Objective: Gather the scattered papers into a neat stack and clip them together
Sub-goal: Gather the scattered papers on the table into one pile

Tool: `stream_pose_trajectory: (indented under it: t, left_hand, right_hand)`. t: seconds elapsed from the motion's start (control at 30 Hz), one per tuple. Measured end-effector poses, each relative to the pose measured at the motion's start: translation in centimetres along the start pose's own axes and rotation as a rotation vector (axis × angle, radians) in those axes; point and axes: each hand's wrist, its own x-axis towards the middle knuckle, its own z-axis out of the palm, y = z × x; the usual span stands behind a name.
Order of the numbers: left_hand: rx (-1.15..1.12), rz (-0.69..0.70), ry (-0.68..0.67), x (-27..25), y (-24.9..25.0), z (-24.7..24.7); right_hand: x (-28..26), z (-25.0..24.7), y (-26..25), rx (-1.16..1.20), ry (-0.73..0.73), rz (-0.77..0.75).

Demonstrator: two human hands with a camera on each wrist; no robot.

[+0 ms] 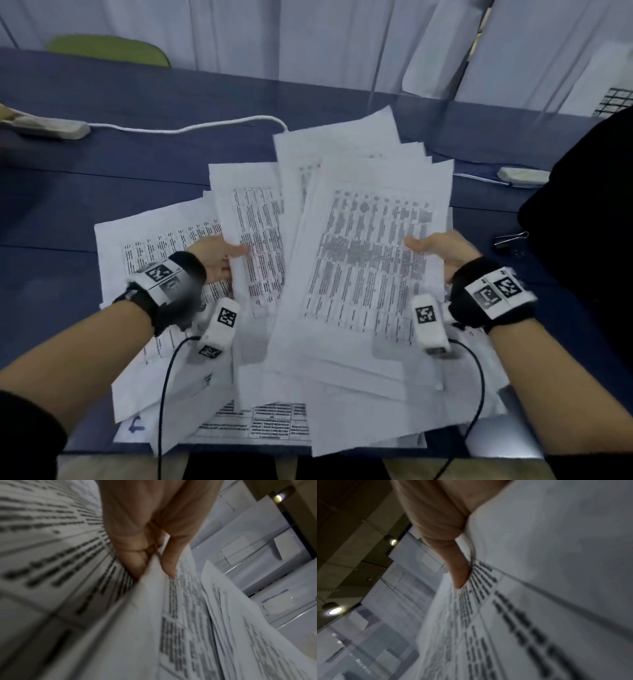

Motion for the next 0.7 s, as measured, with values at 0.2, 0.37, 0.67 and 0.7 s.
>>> stream_pose_trajectory:
  t: [0.2, 0.37, 0.67, 0.7]
  left_hand:
    - [0.182, 0.015, 0.251, 0.9, 0.7, -1.0]
    - [0.345, 0.067, 0.216, 0.8, 1.3, -0.8]
    - [0.946, 0.112, 0.119, 0.2, 5.5, -1.8]
    - [0.923, 0.068, 0.063, 0.8, 6.0, -2.7]
  right_hand:
    - [0.9, -4.7, 1.8, -0.236, 0.204, 0.034]
    - [1.2, -4.5, 2.8, -0.418, 0.191, 0.067]
    - [2.1, -6.2, 2.6, -0.439, 0.020, -0.008]
    - [4.2, -7.6, 3.9, -0.428, -0.011, -0.028]
